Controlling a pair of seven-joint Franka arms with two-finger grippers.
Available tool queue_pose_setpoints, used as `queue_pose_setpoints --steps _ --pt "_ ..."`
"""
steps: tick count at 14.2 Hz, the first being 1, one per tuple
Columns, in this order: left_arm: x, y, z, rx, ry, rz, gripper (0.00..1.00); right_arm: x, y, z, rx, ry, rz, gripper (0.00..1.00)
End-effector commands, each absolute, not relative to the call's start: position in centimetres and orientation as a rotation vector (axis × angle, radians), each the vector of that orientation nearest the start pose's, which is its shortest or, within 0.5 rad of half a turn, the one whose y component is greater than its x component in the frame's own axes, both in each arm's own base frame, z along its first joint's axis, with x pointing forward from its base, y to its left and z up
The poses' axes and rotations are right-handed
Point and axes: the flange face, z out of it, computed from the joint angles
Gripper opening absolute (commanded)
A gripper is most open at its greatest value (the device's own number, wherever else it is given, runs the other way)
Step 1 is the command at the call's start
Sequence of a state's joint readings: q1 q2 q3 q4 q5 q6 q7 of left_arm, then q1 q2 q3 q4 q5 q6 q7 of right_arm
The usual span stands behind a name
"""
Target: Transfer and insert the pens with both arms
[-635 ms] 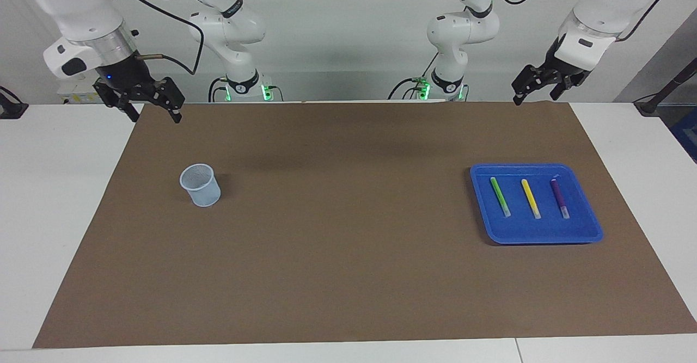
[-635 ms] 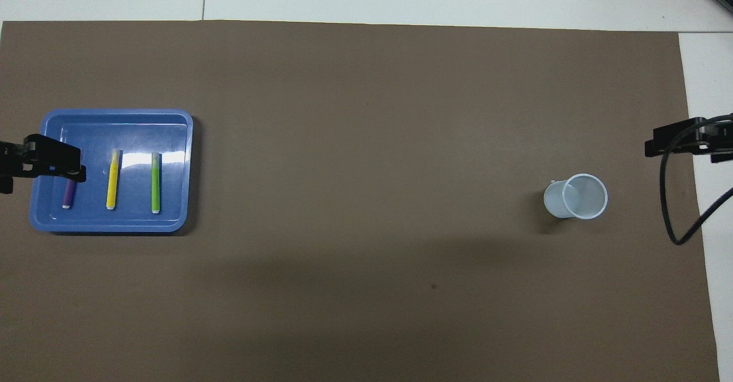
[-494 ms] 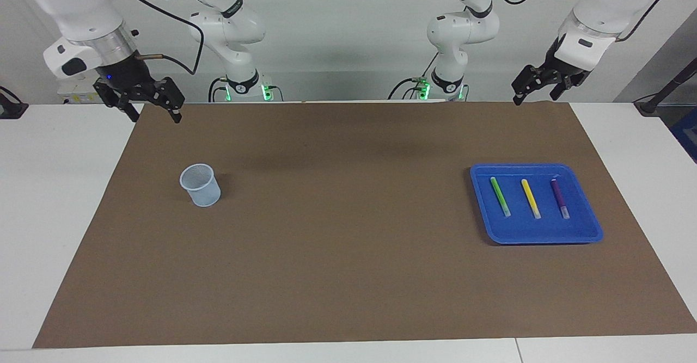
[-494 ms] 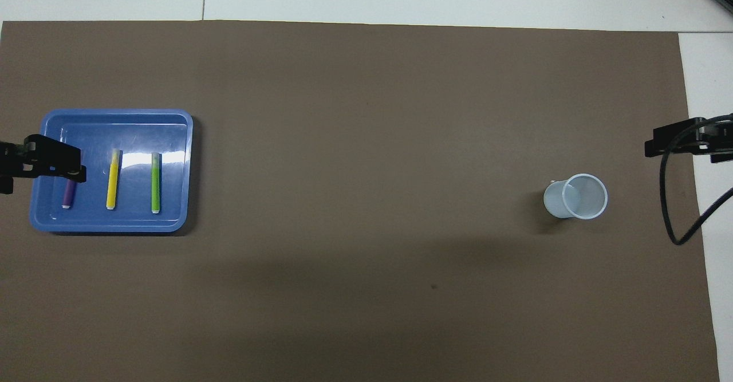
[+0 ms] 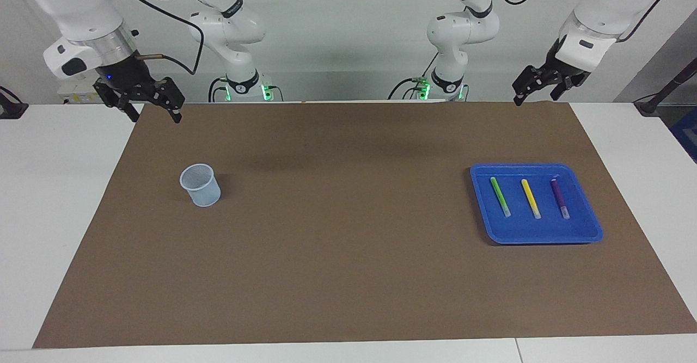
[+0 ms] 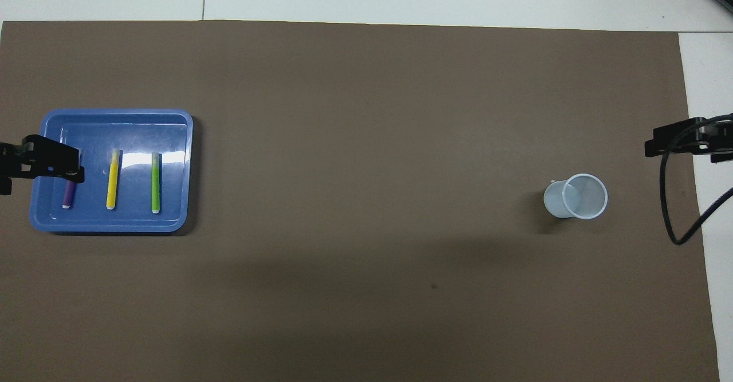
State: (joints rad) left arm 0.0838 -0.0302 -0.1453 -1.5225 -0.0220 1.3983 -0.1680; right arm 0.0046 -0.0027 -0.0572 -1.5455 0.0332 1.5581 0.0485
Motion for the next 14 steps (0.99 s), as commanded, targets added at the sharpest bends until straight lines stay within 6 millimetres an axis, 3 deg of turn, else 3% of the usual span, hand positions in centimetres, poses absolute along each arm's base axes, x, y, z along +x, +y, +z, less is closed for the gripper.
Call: queue_pose_setpoints --steps 1,9,11,14 --pt "51.6 -3.2 64.9 -3.132 -0.176 0.153 1.00 54.9 -2.7 64.0 -3.083 0.138 -0.039 1.00" --pt "51.4 -3.4 64.7 -3.157 -0.166 0.144 1.00 54.9 -2.7 64.0 -3.083 0.138 -0.041 1.00" --pt "52.0 -2.1 63.8 -3.171 -0.173 0.053 1.00 54.9 -2.7 64.0 -3.084 0.138 -0.041 1.00" --pt "51.2 -1.5 60.9 -3.179 -0.214 -0.059 1.00 54.9 -2.7 64.0 -3.084 0.138 -0.039 1.00"
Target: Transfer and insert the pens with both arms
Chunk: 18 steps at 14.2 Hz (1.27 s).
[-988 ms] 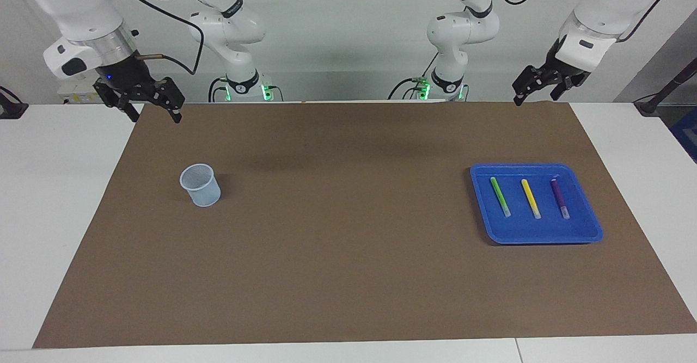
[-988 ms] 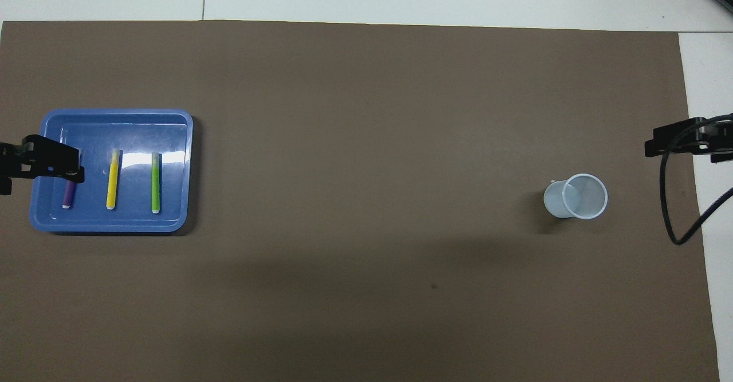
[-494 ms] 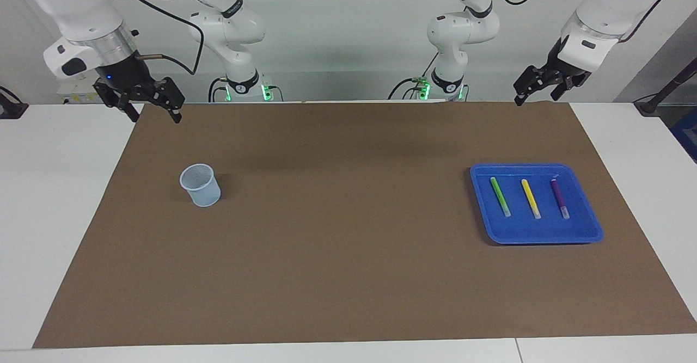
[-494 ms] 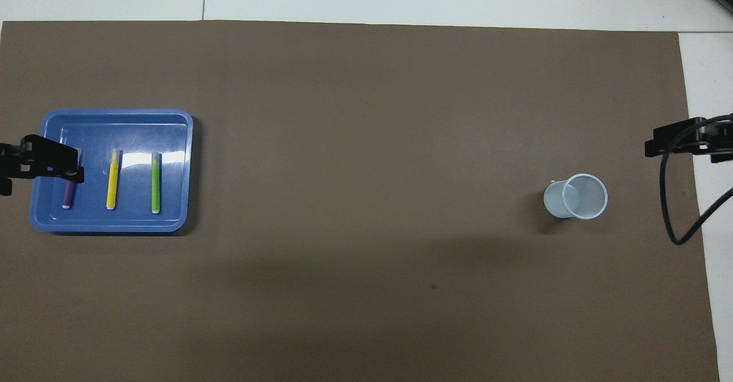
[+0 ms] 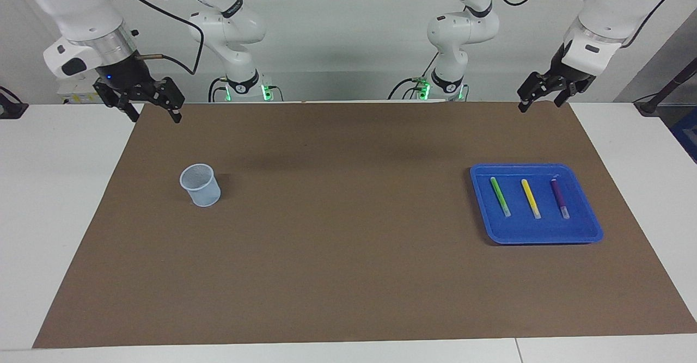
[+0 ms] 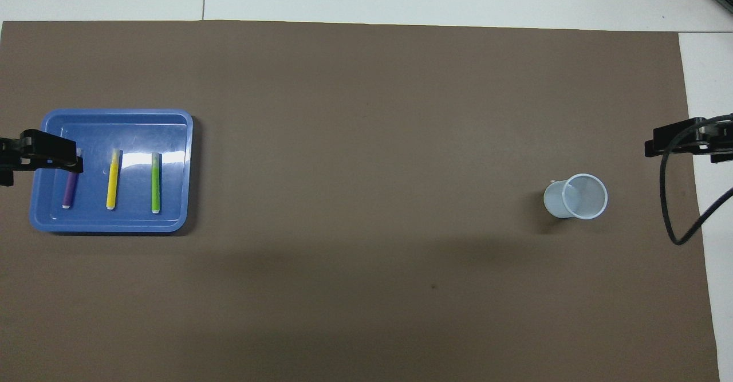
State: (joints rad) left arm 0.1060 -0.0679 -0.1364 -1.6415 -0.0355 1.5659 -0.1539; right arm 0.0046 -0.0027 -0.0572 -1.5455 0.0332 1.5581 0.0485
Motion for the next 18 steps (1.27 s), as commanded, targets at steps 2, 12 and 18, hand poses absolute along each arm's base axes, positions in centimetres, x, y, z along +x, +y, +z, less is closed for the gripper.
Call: queue_pose_setpoints --steps 2,12,18 --pt "50.4 -1.3 59.4 -3.198 -0.264 -0.130 1.00 54.9 -2.7 64.0 -3.084 0.138 -0.039 1.00" --pt "49.7 -1.1 53.5 -3.227 -0.284 0.159 1.00 54.9 -2.7 64.0 -3.084 0.138 -0.039 1.00" --pt "52.4 -0.6 48.6 -3.236 -0.297 0.214 0.88 54.9 -2.7 64.0 -3.084 0.138 -0.039 1.00"
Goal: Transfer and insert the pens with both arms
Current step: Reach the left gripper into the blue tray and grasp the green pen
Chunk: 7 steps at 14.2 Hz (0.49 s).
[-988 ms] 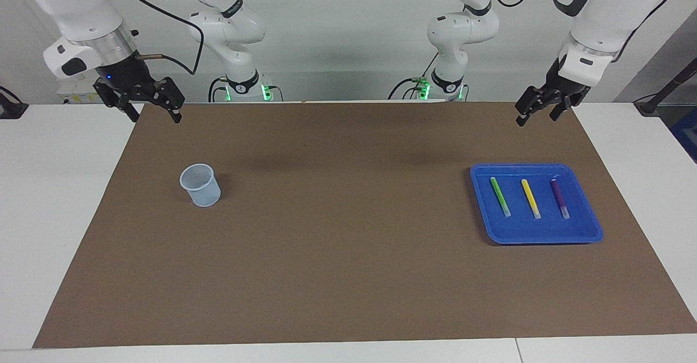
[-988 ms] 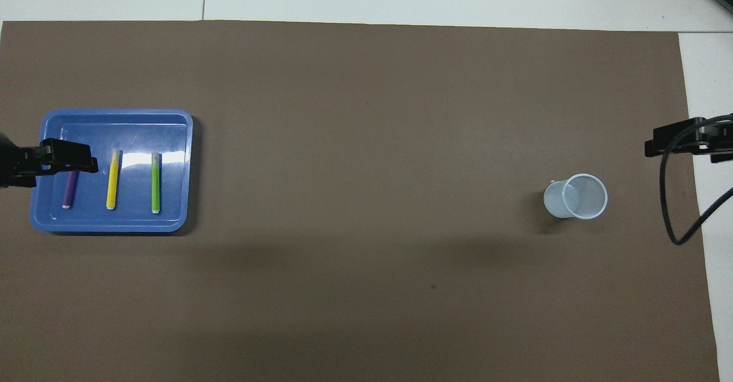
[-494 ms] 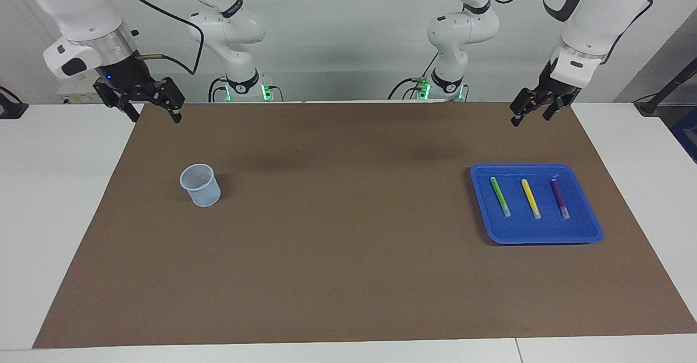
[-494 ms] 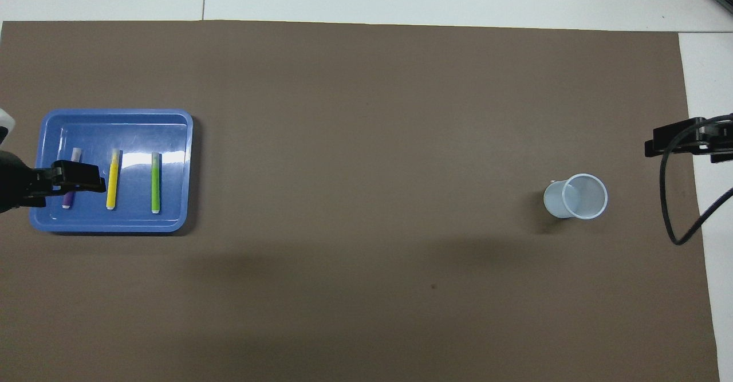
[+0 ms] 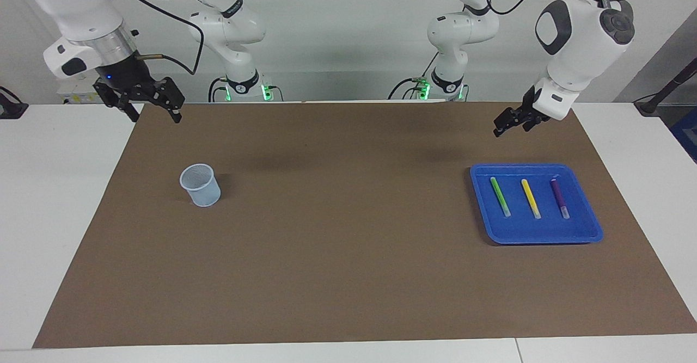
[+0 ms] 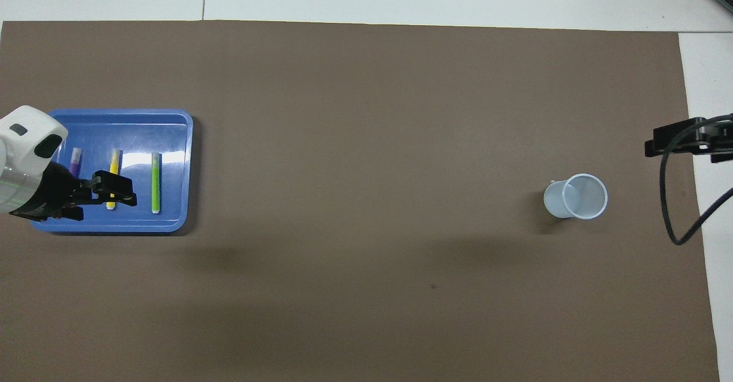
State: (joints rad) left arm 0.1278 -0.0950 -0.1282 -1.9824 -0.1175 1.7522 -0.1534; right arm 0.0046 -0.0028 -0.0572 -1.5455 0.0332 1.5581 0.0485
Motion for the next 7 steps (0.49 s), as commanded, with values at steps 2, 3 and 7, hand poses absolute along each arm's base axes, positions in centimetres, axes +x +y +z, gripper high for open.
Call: queue_pose_setpoints --steps 2,3,7 --pt "53.1 0.1 48.0 -3.239 -0.321 0.166 1.00 54.9 -2.7 64.0 -3.083 0.138 -0.039 1.00" --pt "53.7 0.3 47.1 -3.240 -0.328 0.166 1.00 54.9 -2.7 64.0 -3.084 0.138 -0.039 1.00" --pt "55.7 0.8 43.7 -3.245 -0.347 0.130 1.00 54.9 -2.7 64.0 -3.084 0.138 -0.039 1.00"
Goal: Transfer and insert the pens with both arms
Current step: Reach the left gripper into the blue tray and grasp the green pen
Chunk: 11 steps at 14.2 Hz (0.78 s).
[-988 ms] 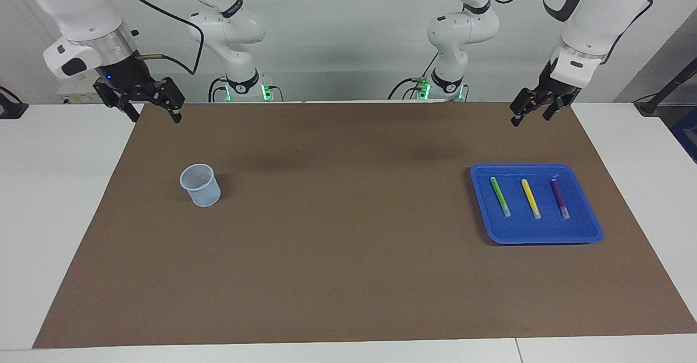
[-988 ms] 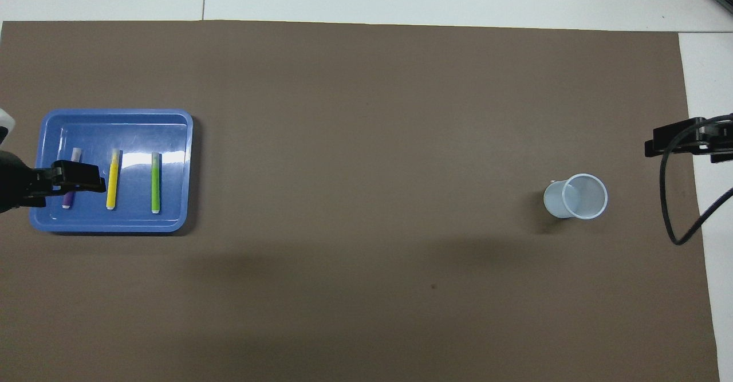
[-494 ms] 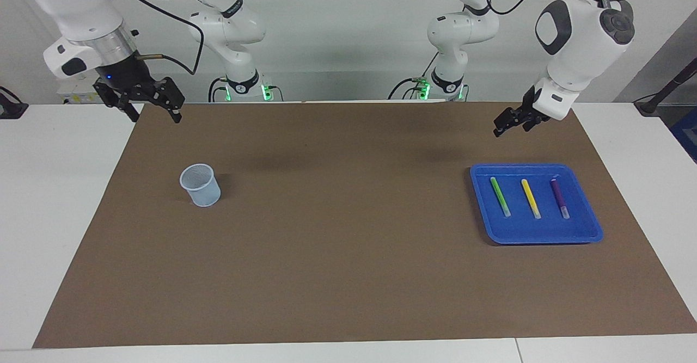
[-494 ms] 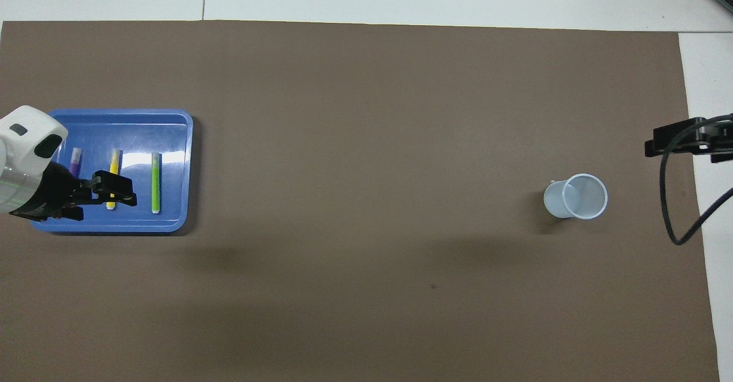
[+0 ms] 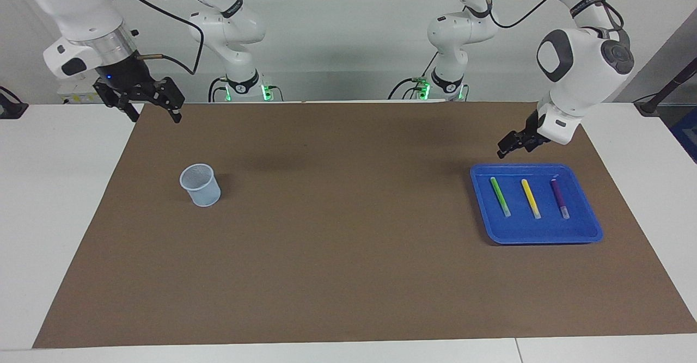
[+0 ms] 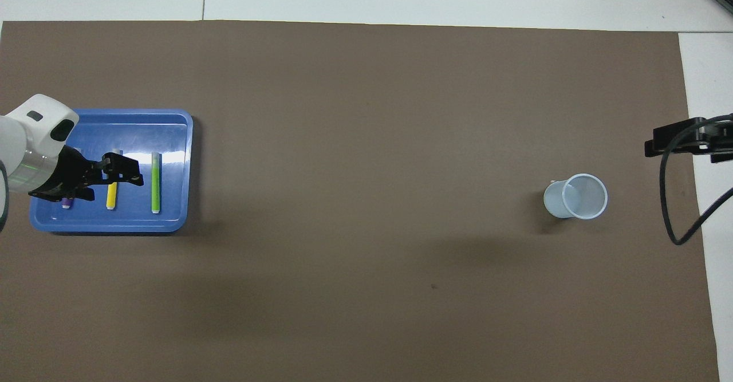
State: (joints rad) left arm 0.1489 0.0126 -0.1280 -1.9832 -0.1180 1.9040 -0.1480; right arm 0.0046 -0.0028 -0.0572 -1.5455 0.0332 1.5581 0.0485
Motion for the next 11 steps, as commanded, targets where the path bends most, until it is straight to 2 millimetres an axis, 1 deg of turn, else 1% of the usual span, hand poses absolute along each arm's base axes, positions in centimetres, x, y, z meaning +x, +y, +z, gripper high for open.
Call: queue_pose_setpoints --steps 1,3,7,11 --pt "56.3 1.3 42.9 -3.246 -0.364 0.122 1.00 54.9 -2.7 64.0 -3.084 0.138 -0.039 1.00" --pt "57.2 1.8 41.0 -3.247 -0.378 0.121 1.00 54.9 -2.7 64.0 -3.083 0.138 -0.039 1.00" --pt "59.3 2.1 37.4 -3.255 -0.311 0.096 1.00 54.9 -2.7 64.0 -3.084 0.138 -0.039 1.00" --pt "60.3 2.3 34.4 -3.264 -0.251 0.078 1.00 54.9 -2.7 64.0 -3.084 0.138 -0.039 1.00"
